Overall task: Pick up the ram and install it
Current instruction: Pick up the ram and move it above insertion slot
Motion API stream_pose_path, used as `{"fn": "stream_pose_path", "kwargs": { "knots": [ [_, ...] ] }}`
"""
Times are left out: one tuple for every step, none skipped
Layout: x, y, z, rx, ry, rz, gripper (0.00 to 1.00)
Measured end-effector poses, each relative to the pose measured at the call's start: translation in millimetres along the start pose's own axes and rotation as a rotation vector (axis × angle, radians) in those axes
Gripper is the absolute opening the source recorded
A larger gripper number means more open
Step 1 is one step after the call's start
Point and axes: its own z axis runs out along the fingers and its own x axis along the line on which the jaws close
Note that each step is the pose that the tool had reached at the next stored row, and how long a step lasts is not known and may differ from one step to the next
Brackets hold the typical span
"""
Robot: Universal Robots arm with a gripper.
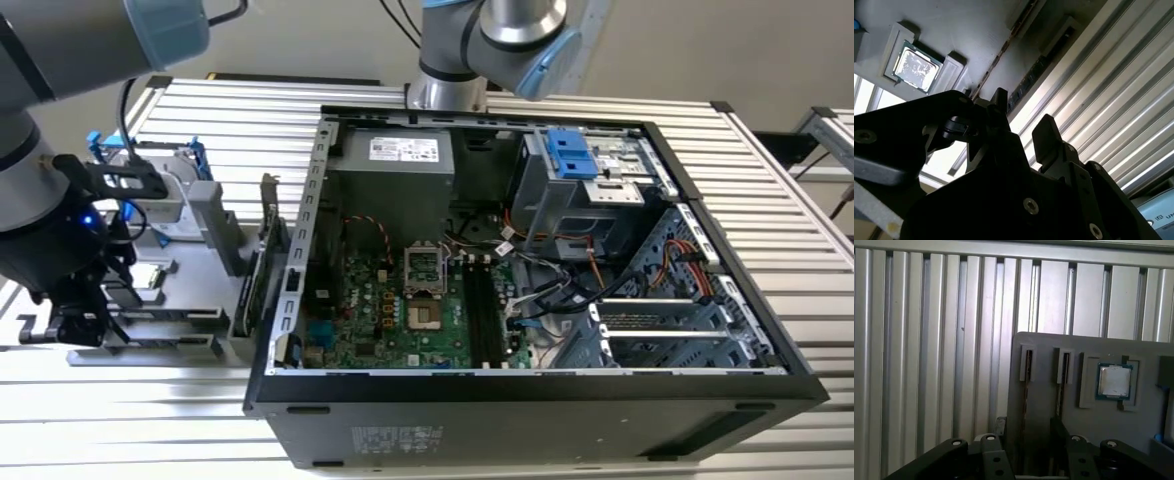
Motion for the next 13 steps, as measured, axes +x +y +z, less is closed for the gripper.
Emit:
{"fn": "stream_pose_path", "kwargs": {
  "knots": [
    [0.0,0.0,0.8,-0.0001,0.0000,0.000,1.00],
    [0.0,0.0,1.6,0.0000,0.0000,0.000,1.00],
    [0.0,0.0,2.4,-0.0001,0.0000,0.000,1.00],
    [0.1,0.0,3.5,0.0000,0.0000,0.000,1.00],
    [0.1,-0.1,4.6,0.0001,-0.0001,0.000,1.00],
    [0.1,-0.1,5.6,0.0001,-0.0001,0.000,1.00],
    [0.1,-0.1,6.6,0.0000,0.0000,0.000,1.00],
    [0.1,-0.1,7.6,0.0000,0.0000,0.000,1.00],
    [0.1,-0.1,8.7,0.0000,0.0000,0.000,1.00],
    [0.1,-0.1,9.7,0.0000,0.0000,0.000,1.00],
    [0.1,-0.1,10.7,0.0000,0.0000,0.000,1.00],
    [0.2,-0.1,11.6,-0.0001,0.0001,0.000,1.00],
    [0.2,-0.1,12.7,0.0000,0.0000,0.000,1.00]
  ]
}}
